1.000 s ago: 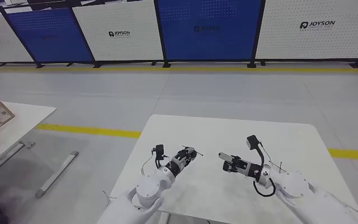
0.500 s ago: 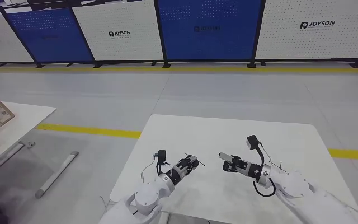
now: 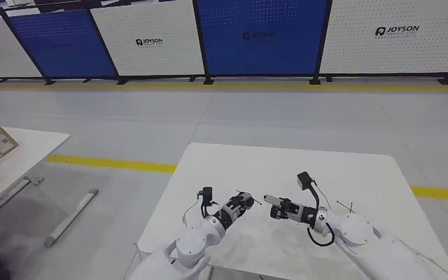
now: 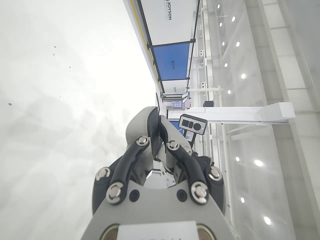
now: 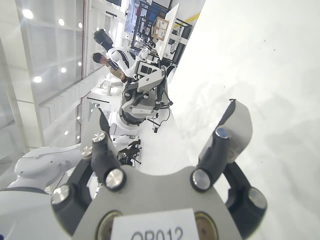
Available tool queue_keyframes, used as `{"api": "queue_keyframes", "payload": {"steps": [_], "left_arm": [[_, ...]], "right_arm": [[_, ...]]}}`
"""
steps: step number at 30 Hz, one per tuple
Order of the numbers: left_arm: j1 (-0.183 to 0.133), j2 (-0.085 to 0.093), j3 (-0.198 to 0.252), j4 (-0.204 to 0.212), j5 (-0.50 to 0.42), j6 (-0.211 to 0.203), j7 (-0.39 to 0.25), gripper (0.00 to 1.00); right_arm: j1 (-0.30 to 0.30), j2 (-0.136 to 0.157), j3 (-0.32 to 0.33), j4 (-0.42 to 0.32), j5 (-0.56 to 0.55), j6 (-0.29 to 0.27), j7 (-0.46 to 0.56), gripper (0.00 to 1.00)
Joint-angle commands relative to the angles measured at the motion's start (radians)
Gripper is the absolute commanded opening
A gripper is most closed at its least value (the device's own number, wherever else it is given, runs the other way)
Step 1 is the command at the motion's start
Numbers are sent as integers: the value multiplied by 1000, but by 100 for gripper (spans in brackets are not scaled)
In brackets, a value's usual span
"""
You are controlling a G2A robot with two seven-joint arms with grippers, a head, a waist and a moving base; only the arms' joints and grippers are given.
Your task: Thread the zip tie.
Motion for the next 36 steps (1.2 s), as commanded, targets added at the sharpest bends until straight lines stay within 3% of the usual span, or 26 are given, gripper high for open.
{"api": "queue_keyframes", "payload": {"steps": [1, 8, 12, 15, 25, 28, 36], "left_arm": [[0, 0, 0, 0, 0, 0, 0, 0], [3, -1, 2, 1, -11, -2, -9, 0], [9, -6, -5, -1, -59, 0, -16, 0], [5, -12, -8, 12, -69, -5, 24, 0], [6, -13, -7, 13, -69, -10, 22, 0], [7, -14, -12, 10, -103, 3, -19, 0], [5, -16, -16, 7, -116, 24, -36, 0]], "right_arm": [[0, 1, 0, -1, -1, 1, 0, 100], [-13, -4, 13, 8, 5, 0, 25, 100], [-9, -31, 8, 31, 3, -7, 27, 100], [0, -57, 0, 65, 1, -5, 10, 100], [-2, -57, 1, 63, 1, -5, 7, 100], [-12, -59, 15, 50, -6, -4, 18, 100], [-12, -71, 31, 57, -6, -4, 39, 100]]}}
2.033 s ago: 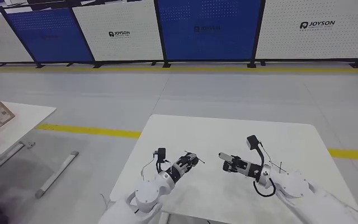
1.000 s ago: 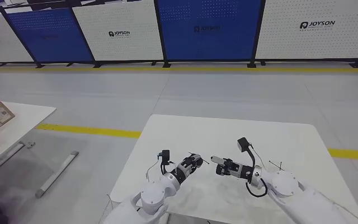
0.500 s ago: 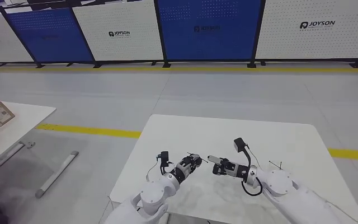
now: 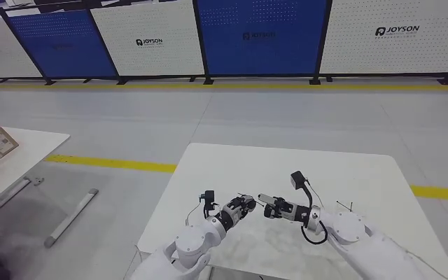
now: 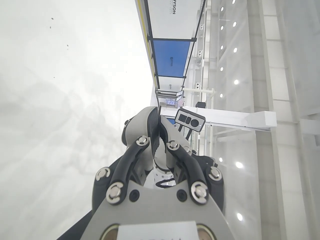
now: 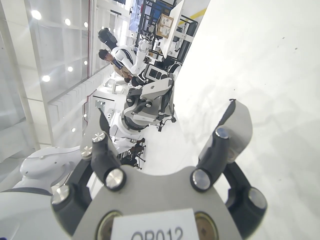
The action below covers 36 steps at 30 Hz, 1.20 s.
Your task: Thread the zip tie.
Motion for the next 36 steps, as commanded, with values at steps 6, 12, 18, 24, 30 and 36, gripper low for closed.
{"api": "queue_keyframes", "payload": {"steps": [6, 12, 18, 24, 30, 36], "left_arm": [[0, -1, 1, 3, 1, -8, 2, 0], [2, -6, -7, 5, -8, -18, 10, 0], [5, -10, -12, 4, -6, -16, 14, 0], [6, -14, -11, 6, 3, -15, 12, 0], [14, -16, -14, 0, 11, -16, 6, 0], [22, -18, -17, -7, 20, -16, -1, 0]], "right_arm": [[-10, 0, 5, -2, -5, 10, -13, 100], [-35, -1, 39, -8, -28, 21, -10, 99], [-60, 0, 76, -19, -55, 24, 2, 36], [-83, -1, 110, -25, -63, 22, 25, 36], [-91, -10, 127, -22, -72, 33, 44, 33], [-95, -20, 142, -16, -82, 41, 59, 25]]}}
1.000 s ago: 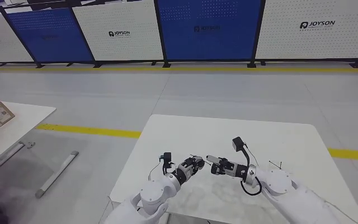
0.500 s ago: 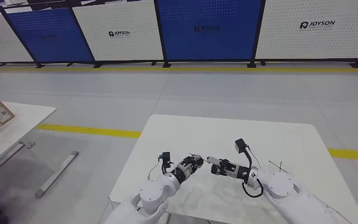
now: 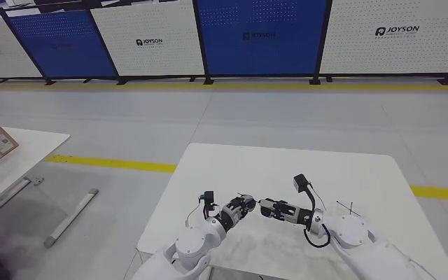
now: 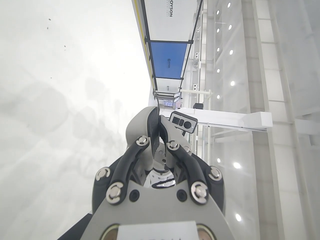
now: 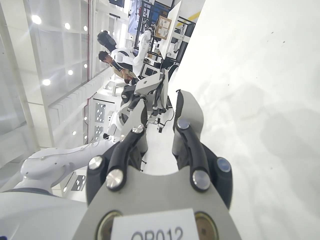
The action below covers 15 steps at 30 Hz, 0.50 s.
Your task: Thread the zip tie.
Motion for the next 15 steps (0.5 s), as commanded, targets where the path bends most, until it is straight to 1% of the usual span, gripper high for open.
{"api": "queue_keyframes", "payload": {"steps": [1, 3, 5, 6, 7, 9, 12, 13, 14, 15], "left_arm": [[3, -1, -2, -2, 2, 0, -3, 0], [5, -1, -3, -4, 5, 0, -6, 0], [7, -2, -5, -4, 6, 1, -8, 0], [7, -2, -6, -4, 6, 2, -8, 0], [7, -3, -7, -4, 6, 2, -8, 0], [8, -4, -8, -4, 8, 3, -9, 0], [9, -5, -5, -5, 35, -6, -2, 0], [11, -5, -2, -5, 45, -7, -2, 40], [12, -5, 0, -5, 53, -7, 0, 100], [12, -6, 1, -6, 63, -7, 3, 100]], "right_arm": [[-2, -3, 5, 1, -4, 2, 5, 24], [-4, -6, 9, 1, -8, 6, 8, 20], [-6, -9, 15, 2, -12, 8, 11, 13], [-7, -10, 17, 2, -13, 10, 12, 5], [-9, -12, 19, 3, -14, 11, 13, 0], [-11, -15, 24, 4, -18, 15, 15, 0], [-15, -19, 31, 2, -25, 19, 18, 0], [-16, -19, 35, 1, -26, 19, 20, 0], [-17, -20, 38, -1, -25, 17, 24, 0], [-20, -21, 44, -1, -23, 15, 31, 0]]}}
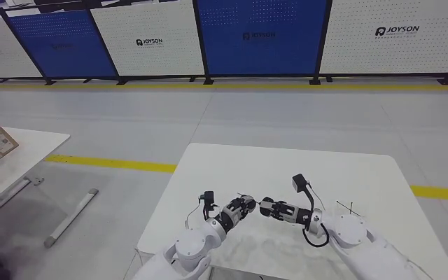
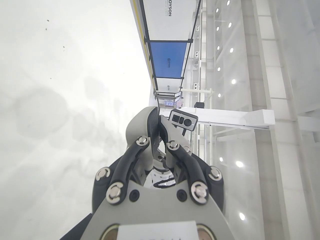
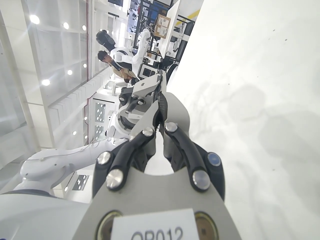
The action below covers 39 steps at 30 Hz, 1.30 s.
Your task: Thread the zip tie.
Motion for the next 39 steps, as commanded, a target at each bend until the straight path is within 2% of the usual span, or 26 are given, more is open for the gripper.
{"api": "queue_keyframes", "payload": {"steps": [1, 14, 16, 19, 22, 25, 27, 39], "left_arm": [[0, 0, 1, 0, 9, 0, 2, 100], [0, 0, 1, 0, 9, 0, 2, 100], [-3, -3, 0, 4, 6, -20, 12, 100], [-16, -3, -14, 11, -19, -14, -19, 100], [-22, 1, -33, 21, -28, 0, -76, 100], [-22, 9, -53, 27, -25, 27, -176, 100], [-25, 16, -66, 33, -9, 50, -250, 100], [-22, 19, -76, 34, 3, 41, -258, 100]], "right_arm": [[-3, -1, 9, 0, 3, -3, 11, 0], [-8, -1, 22, 3, 11, -9, 13, 0], [-19, -1, 26, -10, 10, -11, 6, 0], [-32, 1, 43, -17, 17, -27, 31, 0], [-43, 5, 64, -17, 23, -44, 67, 0], [-55, 10, 86, -15, 52, -62, 130, 0], [-55, 13, 100, -4, 71, -50, 179, 0], [-55, 14, 113, 6, 92, -44, 192, 0]]}}
